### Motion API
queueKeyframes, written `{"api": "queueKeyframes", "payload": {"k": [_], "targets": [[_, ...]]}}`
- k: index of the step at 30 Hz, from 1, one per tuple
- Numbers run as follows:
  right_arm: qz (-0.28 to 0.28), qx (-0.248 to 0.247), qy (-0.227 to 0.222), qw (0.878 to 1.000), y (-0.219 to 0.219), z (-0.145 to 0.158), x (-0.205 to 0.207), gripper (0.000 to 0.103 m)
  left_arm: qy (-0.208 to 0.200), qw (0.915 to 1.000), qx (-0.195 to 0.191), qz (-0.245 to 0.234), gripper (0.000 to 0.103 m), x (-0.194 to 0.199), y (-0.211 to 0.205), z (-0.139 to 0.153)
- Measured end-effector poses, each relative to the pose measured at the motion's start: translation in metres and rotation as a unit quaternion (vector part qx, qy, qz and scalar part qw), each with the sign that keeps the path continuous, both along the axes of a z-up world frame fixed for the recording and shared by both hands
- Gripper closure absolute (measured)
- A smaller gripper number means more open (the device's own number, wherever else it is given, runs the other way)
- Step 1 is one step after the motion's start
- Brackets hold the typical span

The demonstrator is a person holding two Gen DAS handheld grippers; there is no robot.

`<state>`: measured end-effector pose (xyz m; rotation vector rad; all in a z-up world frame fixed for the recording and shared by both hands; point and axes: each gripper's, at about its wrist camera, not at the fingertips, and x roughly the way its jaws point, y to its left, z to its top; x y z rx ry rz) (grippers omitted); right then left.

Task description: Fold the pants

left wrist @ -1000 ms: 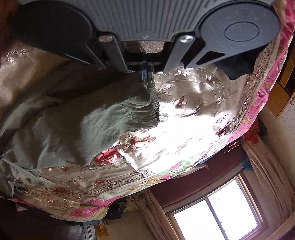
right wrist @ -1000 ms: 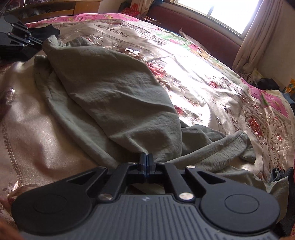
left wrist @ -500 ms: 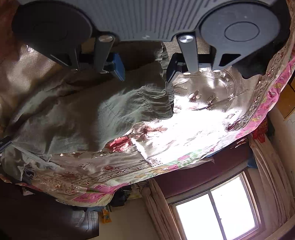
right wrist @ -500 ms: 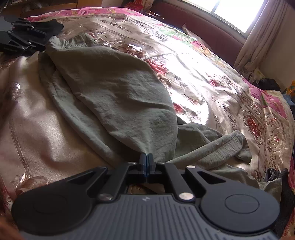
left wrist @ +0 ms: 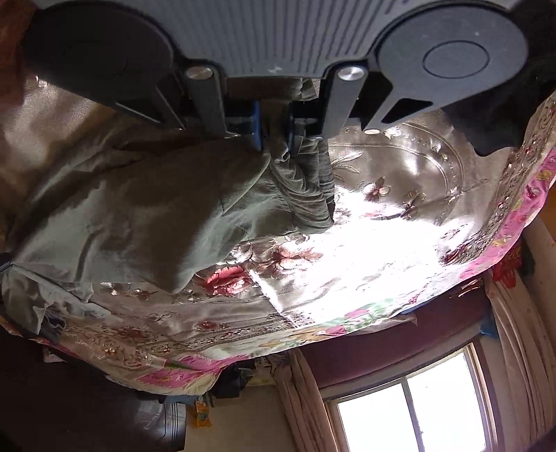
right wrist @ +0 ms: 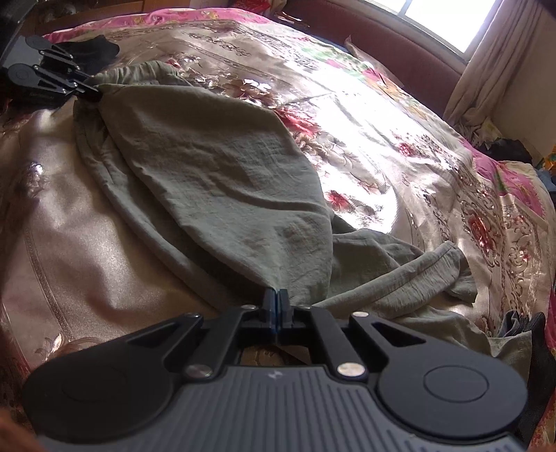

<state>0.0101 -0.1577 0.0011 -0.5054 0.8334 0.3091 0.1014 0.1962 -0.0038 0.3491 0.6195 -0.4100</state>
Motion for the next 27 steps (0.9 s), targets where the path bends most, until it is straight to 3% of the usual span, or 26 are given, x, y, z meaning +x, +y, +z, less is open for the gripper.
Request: {"api": "queueKeyframes", "payload": {"k": [3, 6, 9, 12, 14, 17, 22, 24, 27], "targets": [[0.007, 0.016, 0.003, 1.0, 0.007, -0.001, -0.008, 0.102, 0.009, 0.9998, -0.007, 0.019, 0.072, -0.004, 0.013, -0.002], [0.012, 0.0, 0.028, 1.0, 0.015, -0.029, -0.007, 0.1, 0.029, 0.9986, 0.029, 0.034, 0.069, -0.006, 0.014, -0.024], [-0.002, -0.004, 0.048, 0.999, 0.014, -0.048, -0.002, 0.095, 0.017, 0.9978, 0.053, 0.035, 0.063, -0.013, 0.005, -0.03], [-0.014, 0.023, 0.044, 0.999, 0.002, -0.033, -0.005, 0.092, 0.011, 0.9972, 0.065, 0.036, 0.056, -0.021, 0.005, -0.022], [-0.035, 0.048, 0.033, 0.998, -0.013, -0.016, -0.009, 0.082, 0.01, 0.9967, 0.068, 0.044, 0.056, -0.024, 0.009, -0.017], [-0.092, 0.079, 0.018, 0.993, -0.044, 0.002, -0.001, 0.077, 0.002, 0.9954, 0.066, 0.07, 0.056, -0.028, 0.015, -0.005], [-0.22, 0.134, -0.023, 0.966, -0.104, 0.013, 0.047, 0.074, -0.026, 0.9945, 0.065, 0.078, 0.056, -0.034, 0.004, 0.016], [-0.254, 0.159, -0.033, 0.953, -0.122, 0.009, 0.076, 0.073, -0.037, 0.9957, 0.065, 0.054, 0.056, -0.033, -0.016, 0.023], [-0.327, 0.201, -0.026, 0.923, -0.149, -0.002, 0.127, 0.073, -0.041, 0.9979, 0.049, 0.008, 0.056, -0.025, -0.054, 0.027]]}}
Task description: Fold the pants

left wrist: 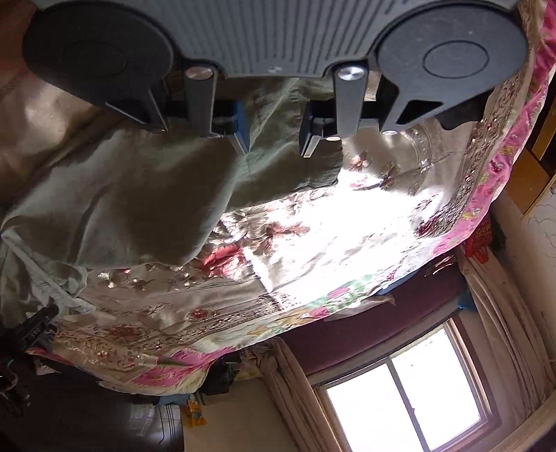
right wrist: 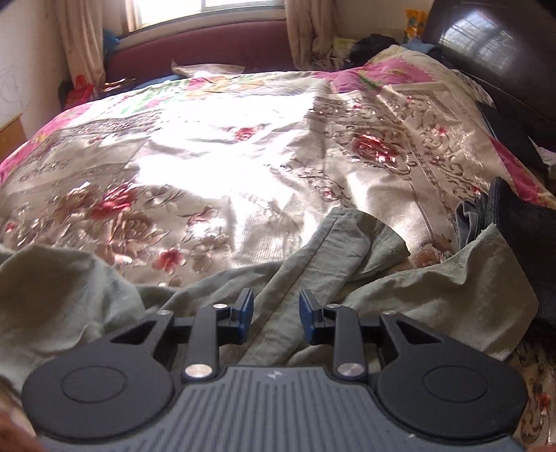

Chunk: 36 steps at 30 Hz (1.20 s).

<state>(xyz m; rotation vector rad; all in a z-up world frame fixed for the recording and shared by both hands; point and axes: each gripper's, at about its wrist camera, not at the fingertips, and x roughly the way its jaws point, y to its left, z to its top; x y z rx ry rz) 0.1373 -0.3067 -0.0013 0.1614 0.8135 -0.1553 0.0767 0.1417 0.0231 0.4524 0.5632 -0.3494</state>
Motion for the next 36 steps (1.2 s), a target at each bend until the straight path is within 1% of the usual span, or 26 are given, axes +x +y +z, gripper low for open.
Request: {"api": "queueKeyframes", "payload": {"k": [1, 2, 3, 5, 7, 8, 10, 12, 13, 15, 16, 18, 21, 22, 24, 25, 26, 27, 29, 32, 34, 36], "targets": [[-0.023, 0.018, 0.004, 1.0, -0.009, -0.003, 0.013, 0.073, 0.003, 0.9997, -0.012, -0.023, 0.056, 0.003, -0.016, -0.001], [-0.033, 0.024, 0.008, 0.999, -0.012, -0.005, 0.022, 0.073, 0.005, 0.9992, -0.018, -0.037, 0.056, 0.005, -0.026, -0.002], [-0.041, 0.019, 0.016, 0.999, -0.015, -0.007, 0.033, 0.073, 0.008, 0.998, -0.029, -0.056, 0.056, 0.009, -0.043, -0.004], [-0.059, -0.012, 0.033, 0.998, -0.015, -0.013, 0.052, 0.073, 0.016, 0.9955, -0.048, -0.08, 0.056, 0.014, -0.067, -0.009], [-0.071, -0.027, 0.052, 0.996, -0.018, -0.022, 0.069, 0.073, 0.029, 0.9911, -0.079, -0.103, 0.056, 0.017, -0.09, -0.015], [-0.081, -0.026, 0.062, 0.994, -0.021, -0.027, 0.076, 0.072, 0.032, 0.9895, -0.086, -0.112, 0.056, 0.016, -0.1, -0.018], [-0.086, -0.009, 0.082, 0.993, -0.025, -0.037, 0.087, 0.072, 0.03, 0.9864, -0.09, -0.134, 0.056, 0.011, -0.122, -0.024], [-0.09, -0.013, 0.086, 0.992, -0.026, -0.044, 0.092, 0.073, 0.033, 0.9845, -0.089, -0.147, 0.056, 0.006, -0.14, -0.03], [-0.088, -0.016, 0.085, 0.992, -0.027, -0.045, 0.092, 0.075, 0.043, 0.9826, -0.095, -0.154, 0.056, 0.004, -0.148, -0.032], [-0.083, -0.002, 0.08, 0.993, -0.034, -0.043, 0.089, 0.092, 0.054, 0.9797, -0.1, -0.165, 0.056, 0.001, -0.158, -0.034], [-0.08, 0.014, 0.074, 0.994, -0.04, -0.039, 0.084, 0.102, 0.055, 0.9788, -0.1, -0.17, 0.056, -0.002, -0.163, -0.034], [-0.078, 0.026, 0.056, 0.995, -0.049, -0.025, 0.072, 0.101, 0.057, 0.9774, -0.098, -0.179, 0.056, -0.004, -0.17, -0.034], [-0.073, 0.056, 0.008, 0.996, -0.064, 0.007, 0.047, 0.101, 0.054, 0.9769, -0.094, -0.184, 0.056, -0.007, -0.178, -0.03], [-0.071, 0.082, -0.021, 0.994, -0.073, 0.022, 0.033, 0.101, 0.051, 0.9764, -0.095, -0.187, 0.056, -0.008, -0.181, -0.028], [-0.07, 0.112, -0.076, 0.988, -0.088, 0.048, 0.005, 0.101, 0.045, 0.9753, -0.097, -0.193, 0.055, -0.011, -0.185, -0.023], [-0.073, 0.119, -0.098, 0.985, -0.094, 0.056, -0.01, 0.101, 0.041, 0.9747, -0.096, -0.198, 0.054, -0.01, -0.188, -0.022], [-0.087, 0.125, -0.118, 0.981, -0.104, 0.064, -0.027, 0.101, 0.038, 0.9744, -0.094, -0.2, 0.053, -0.01, -0.192, -0.021], [-0.1, 0.132, -0.128, 0.978, -0.112, 0.066, -0.043, 0.101, 0.038, 0.974, -0.094, -0.203, 0.052, -0.01, -0.195, -0.02], [-0.13, 0.132, -0.134, 0.973, -0.128, 0.059, -0.073, 0.101, 0.042, 0.973, -0.093, -0.207, 0.051, -0.011, -0.201, -0.022], [-0.175, 0.132, -0.12, 0.968, -0.145, 0.032, -0.108, 0.101, 0.051, 0.9714, -0.079, -0.218, 0.051, -0.014, -0.213, -0.029], [-0.197, 0.137, -0.106, 0.965, -0.155, 0.014, -0.119, 0.101, 0.057, 0.9699, -0.071, -0.226, 0.051, -0.015, -0.22, -0.032], [-0.216, 0.148, -0.079, 0.962, -0.166, -0.01, -0.12, 0.101, 0.063, 0.9683, -0.063, -0.233, 0.051, -0.017, -0.227, -0.036]]}}
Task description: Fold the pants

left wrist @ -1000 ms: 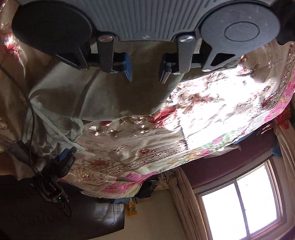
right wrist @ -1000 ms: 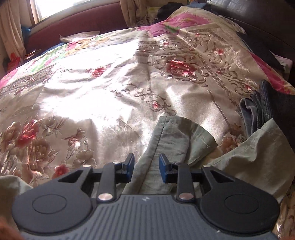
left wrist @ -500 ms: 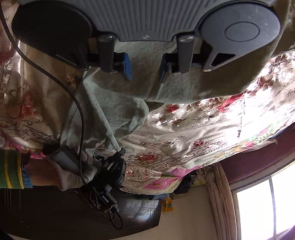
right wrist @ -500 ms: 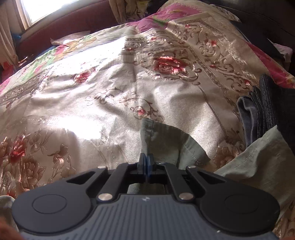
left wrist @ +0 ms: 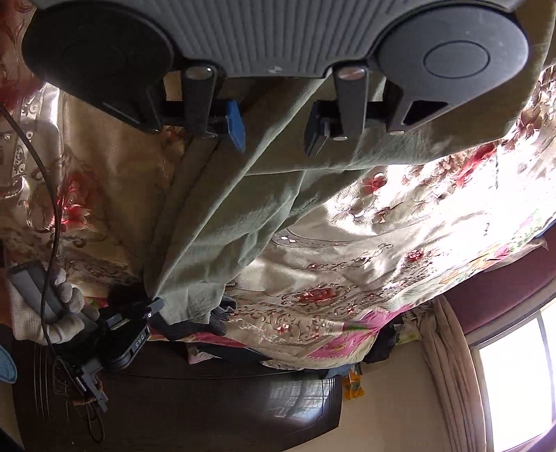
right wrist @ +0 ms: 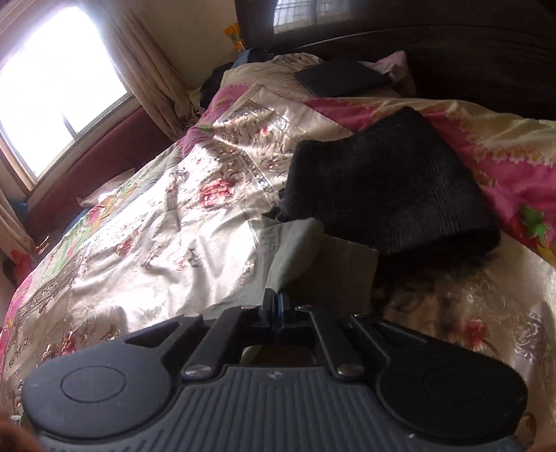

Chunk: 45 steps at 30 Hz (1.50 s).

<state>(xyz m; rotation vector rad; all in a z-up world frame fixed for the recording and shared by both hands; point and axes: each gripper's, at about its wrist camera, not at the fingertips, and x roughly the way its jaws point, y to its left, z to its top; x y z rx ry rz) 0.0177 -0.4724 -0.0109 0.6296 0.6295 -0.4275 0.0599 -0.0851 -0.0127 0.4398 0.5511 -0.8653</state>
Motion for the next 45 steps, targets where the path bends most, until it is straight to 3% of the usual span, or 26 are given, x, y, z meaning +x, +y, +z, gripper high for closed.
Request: {"api": "queueKeyframes", "payload": {"k": [4, 10, 12, 13, 15, 18, 19, 20, 21, 22, 23, 28, 29, 32, 33, 36, 38, 39, 45], "targets": [[-0.011, 0.022, -0.003, 1.0, -0.005, -0.019, -0.008, 0.101, -0.005, 0.9998, 0.017, -0.01, 0.051, -0.004, -0.012, -0.003], [0.002, -0.009, -0.05, 0.999, -0.003, -0.002, -0.015, 0.101, 0.001, 0.9993, 0.023, -0.031, 0.051, -0.006, -0.025, -0.005], [0.014, -0.024, -0.031, 0.999, -0.001, -0.002, -0.01, 0.101, 0.001, 0.999, 0.021, -0.038, 0.051, -0.009, -0.029, -0.005], [0.019, -0.022, -0.023, 0.999, -0.001, -0.004, -0.008, 0.094, 0.0, 0.999, 0.021, -0.04, 0.051, -0.01, -0.03, -0.006], [0.012, -0.004, -0.015, 1.0, -0.004, -0.012, -0.003, 0.092, 0.002, 0.9988, 0.019, -0.045, 0.051, -0.011, -0.034, -0.006], [-0.007, 0.032, -0.034, 0.999, -0.015, -0.021, 0.002, 0.083, 0.003, 0.9985, 0.022, -0.05, 0.051, -0.013, -0.039, -0.006], [-0.013, 0.041, -0.035, 0.998, -0.019, -0.024, 0.006, 0.074, 0.003, 0.9984, 0.023, -0.051, 0.05, -0.013, -0.039, -0.005], [-0.017, 0.051, -0.039, 0.998, -0.023, -0.027, 0.009, 0.074, 0.002, 0.9983, 0.024, -0.053, 0.05, -0.014, -0.041, -0.005], [-0.025, 0.052, -0.042, 0.997, -0.025, -0.027, 0.01, 0.077, 0.0, 0.9982, 0.026, -0.053, 0.05, -0.014, -0.042, -0.004], [-0.031, 0.05, -0.051, 0.997, -0.027, -0.024, 0.009, 0.093, 0.0, 0.9982, 0.027, -0.053, 0.05, -0.014, -0.042, -0.004], [-0.034, 0.047, -0.066, 0.996, -0.028, -0.019, 0.005, 0.1, 0.0, 0.9982, 0.027, -0.053, 0.05, -0.014, -0.042, -0.003], [-0.061, 0.021, -0.148, 0.987, -0.03, 0.004, -0.029, 0.1, 0.002, 0.9982, 0.026, -0.053, 0.05, -0.011, -0.042, -0.006], [-0.062, 0.015, -0.142, 0.988, -0.032, -0.001, -0.03, 0.1, 0.004, 0.9983, 0.026, -0.053, 0.05, -0.011, -0.042, -0.007], [-0.054, 0.031, -0.053, 0.997, -0.037, -0.03, -0.018, 0.098, 0.006, 0.998, 0.031, -0.055, 0.05, -0.013, -0.045, -0.013], [-0.061, 0.041, -0.042, 0.996, -0.037, -0.036, -0.019, 0.094, 0.001, 0.9977, 0.036, -0.057, 0.05, -0.015, -0.046, -0.014], [-0.081, 0.057, -0.062, 0.993, -0.038, -0.039, -0.033, 0.09, -0.001, 0.9967, 0.045, -0.067, 0.05, -0.02, -0.045, -0.018], [-0.085, 0.054, -0.063, 0.993, -0.039, -0.039, -0.035, 0.07, 0.004, 0.9962, 0.05, -0.072, 0.05, -0.021, -0.044, -0.021], [-0.087, 0.05, -0.063, 0.993, -0.04, -0.039, -0.036, 0.067, 0.003, 0.996, 0.052, -0.072, 0.05, -0.022, -0.044, -0.021], [-0.094, 0.015, -0.057, 0.994, -0.036, -0.039, -0.033, 0.066, 0.008, 0.9973, 0.045, -0.057, 0.05, -0.019, -0.038, -0.021]]}}
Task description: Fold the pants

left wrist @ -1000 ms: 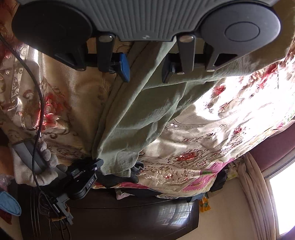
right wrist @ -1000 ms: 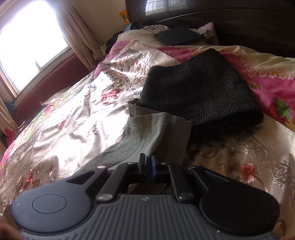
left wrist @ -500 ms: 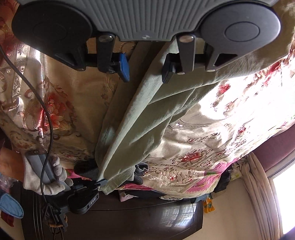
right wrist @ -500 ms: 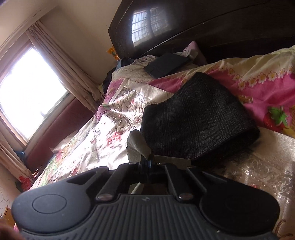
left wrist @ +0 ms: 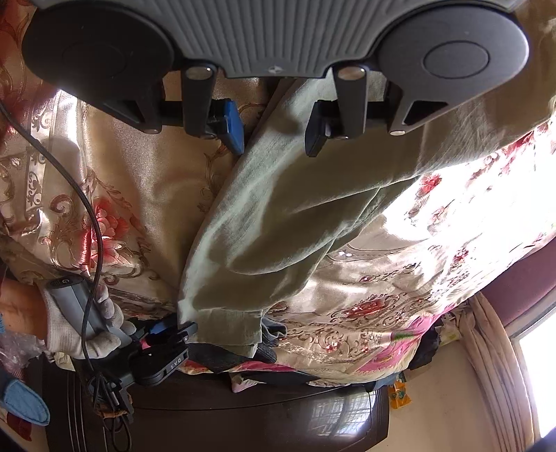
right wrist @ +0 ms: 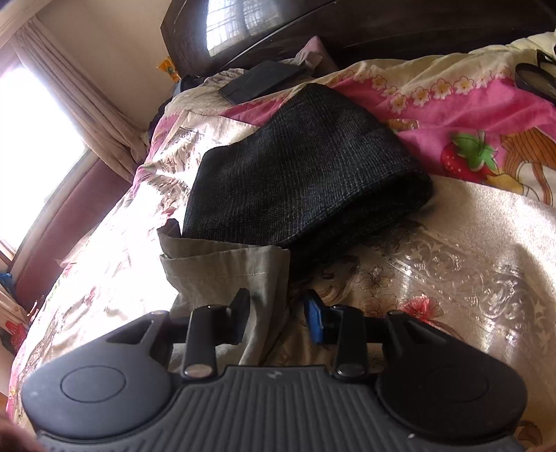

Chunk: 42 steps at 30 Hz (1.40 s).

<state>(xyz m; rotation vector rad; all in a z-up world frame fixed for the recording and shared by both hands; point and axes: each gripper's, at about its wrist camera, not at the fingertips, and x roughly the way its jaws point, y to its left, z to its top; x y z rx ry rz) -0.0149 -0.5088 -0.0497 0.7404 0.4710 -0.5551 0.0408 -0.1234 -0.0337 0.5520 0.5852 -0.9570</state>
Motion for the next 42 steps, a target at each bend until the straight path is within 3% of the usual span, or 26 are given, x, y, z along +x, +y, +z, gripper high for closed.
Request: {"api": "queueKeyframes", "payload": {"k": [3, 7, 10, 12, 16, 21, 24, 25, 28, 34, 38, 40, 42], "targets": [[0.003, -0.077, 0.007, 0.997, 0.015, 0.02, -0.003, 0.066, 0.0, 1.0, 0.002, 0.003, 0.05, 0.002, 0.003, 0.0], [0.11, -0.229, 0.045, 0.966, 0.047, 0.045, 0.017, 0.066, 0.004, 1.0, 0.003, 0.004, 0.05, 0.007, 0.005, -0.003], [0.187, -0.273, 0.078, 0.94, 0.057, 0.048, 0.045, 0.071, 0.003, 1.0, 0.0, 0.002, 0.05, 0.008, 0.002, -0.002], [0.226, -0.31, 0.107, 0.917, 0.062, 0.046, 0.069, 0.073, 0.002, 1.0, -0.007, 0.0, 0.05, 0.009, -0.003, 0.0], [0.281, -0.341, 0.138, 0.886, 0.066, 0.037, 0.099, 0.073, 0.004, 0.9999, -0.015, -0.003, 0.05, 0.014, -0.012, 0.0], [0.311, -0.379, 0.195, 0.85, 0.074, 0.018, 0.122, 0.072, 0.005, 0.9998, -0.018, -0.005, 0.05, 0.016, -0.016, -0.001], [0.31, -0.402, 0.211, 0.836, 0.079, 0.017, 0.117, 0.085, 0.004, 0.9998, -0.02, -0.005, 0.049, 0.016, -0.014, 0.0], [0.308, -0.405, 0.211, 0.834, 0.079, 0.018, 0.113, 0.091, 0.005, 0.9997, -0.021, -0.004, 0.049, 0.017, -0.013, 0.0], [0.296, -0.388, 0.205, 0.848, 0.074, 0.027, 0.1, 0.097, 0.008, 0.9996, -0.025, -0.002, 0.049, 0.018, -0.011, 0.0], [0.244, -0.365, 0.167, 0.883, 0.062, 0.049, 0.085, 0.099, 0.005, 0.9993, -0.038, 0.003, 0.049, 0.017, -0.009, 0.002], [0.208, -0.333, 0.121, 0.912, 0.047, 0.059, 0.092, 0.098, 0.0, 0.9992, -0.041, 0.003, 0.049, 0.018, -0.013, 0.005], [0.206, -0.308, 0.151, 0.916, 0.039, 0.046, 0.105, 0.092, 0.005, 0.9993, -0.036, 0.004, 0.049, 0.018, -0.015, 0.002], [0.202, -0.296, 0.153, 0.921, 0.036, 0.04, 0.103, 0.087, 0.005, 0.9996, -0.027, 0.003, 0.049, 0.017, -0.018, -0.003]]}}
